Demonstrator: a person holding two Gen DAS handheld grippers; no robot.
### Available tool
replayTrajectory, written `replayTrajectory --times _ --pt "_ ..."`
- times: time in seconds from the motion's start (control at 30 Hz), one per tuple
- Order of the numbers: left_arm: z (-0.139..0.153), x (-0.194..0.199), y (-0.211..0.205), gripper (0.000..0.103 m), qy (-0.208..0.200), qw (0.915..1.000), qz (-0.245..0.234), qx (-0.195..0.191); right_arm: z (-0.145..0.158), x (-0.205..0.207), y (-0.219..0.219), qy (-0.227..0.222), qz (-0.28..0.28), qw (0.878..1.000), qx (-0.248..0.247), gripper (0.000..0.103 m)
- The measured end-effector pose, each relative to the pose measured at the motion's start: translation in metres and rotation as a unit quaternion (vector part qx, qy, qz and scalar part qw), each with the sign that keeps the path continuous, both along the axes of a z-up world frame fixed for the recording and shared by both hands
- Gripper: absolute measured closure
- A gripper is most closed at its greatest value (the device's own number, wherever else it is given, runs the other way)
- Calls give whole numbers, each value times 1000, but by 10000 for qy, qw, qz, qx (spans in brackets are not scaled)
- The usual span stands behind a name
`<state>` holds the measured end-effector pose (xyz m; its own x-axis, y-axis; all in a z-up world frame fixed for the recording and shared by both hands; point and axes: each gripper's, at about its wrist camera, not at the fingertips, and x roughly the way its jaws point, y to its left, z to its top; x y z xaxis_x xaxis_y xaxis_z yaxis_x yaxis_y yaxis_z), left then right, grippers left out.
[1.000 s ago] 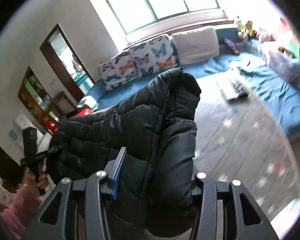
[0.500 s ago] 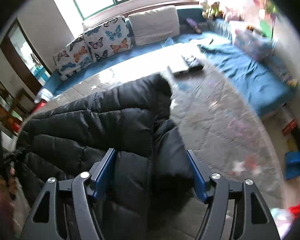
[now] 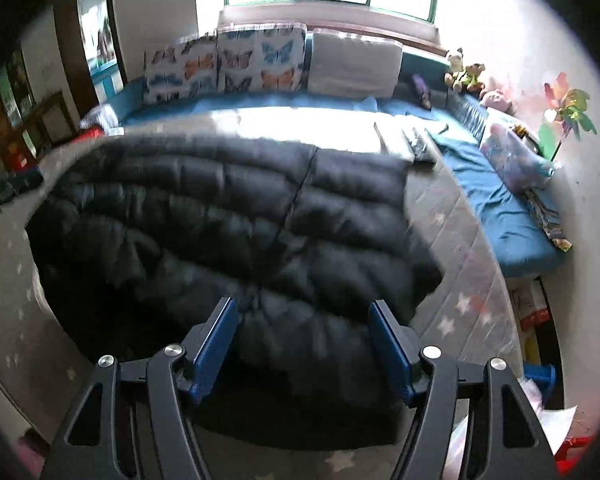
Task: Fold large clothes
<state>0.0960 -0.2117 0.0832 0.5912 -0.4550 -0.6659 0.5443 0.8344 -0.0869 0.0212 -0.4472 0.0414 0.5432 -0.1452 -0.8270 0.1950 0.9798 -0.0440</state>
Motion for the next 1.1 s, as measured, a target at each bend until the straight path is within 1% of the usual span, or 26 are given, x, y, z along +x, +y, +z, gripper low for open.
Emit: replayTrajectory --times 0.07,0.1,0.17,0.2,0.27,0.37,0.5,0.57,0.63,0.7,0.83,0.93,1.0,1.1 --pt "-8 0 -11 40 87 9998 -102 113 -14 2 -1 158 -126 9998 -1 29" --pt "-15 4 -15 43 204 9996 -145 148 -17 2 -3 183 -173 9997 29 29" --pt "-35 13 -18 47 481 9984 -168 234 -26 5 -8 248 -303 9992 98 29" --pt "-46 18 -19 47 602 9975 -151 327 -29 5 -9 294 -328 9990 90 29" --pt "-67 31 -17 47 713 9964 -109 452 -35 5 -11 362 -359 9987 78 29" --pt "-80 29 -19 45 608 9969 -117 487 -40 4 -13 359 -343 9988 38 28" --pt "-74 20 -19 45 535 9968 -69 593 -31 -2 -7 307 -395 9987 -119 28" --pt "-65 9 -20 45 384 9973 -91 619 -21 -7 0 228 -457 9983 -266 28" --pt "-58 -4 -18 45 290 9979 -95 573 -11 -15 8 98 -537 9979 -338 28" --pt "-50 -19 -17 44 267 9980 -88 568 -2 -23 15 6 -591 9978 -305 28" --pt "-35 -50 -10 44 18 9990 -144 424 11 -37 37 -103 -588 9970 -484 28" --pt "-29 -72 -4 40 40 9989 -117 449 12 -46 54 -134 -549 9967 -578 28" --pt "-26 -85 1 30 -4 9988 -64 478 11 -50 66 -166 -529 9965 -630 28" --pt "-20 -103 7 27 -125 9985 23 532 10 -54 83 -210 -570 9950 -791 28"
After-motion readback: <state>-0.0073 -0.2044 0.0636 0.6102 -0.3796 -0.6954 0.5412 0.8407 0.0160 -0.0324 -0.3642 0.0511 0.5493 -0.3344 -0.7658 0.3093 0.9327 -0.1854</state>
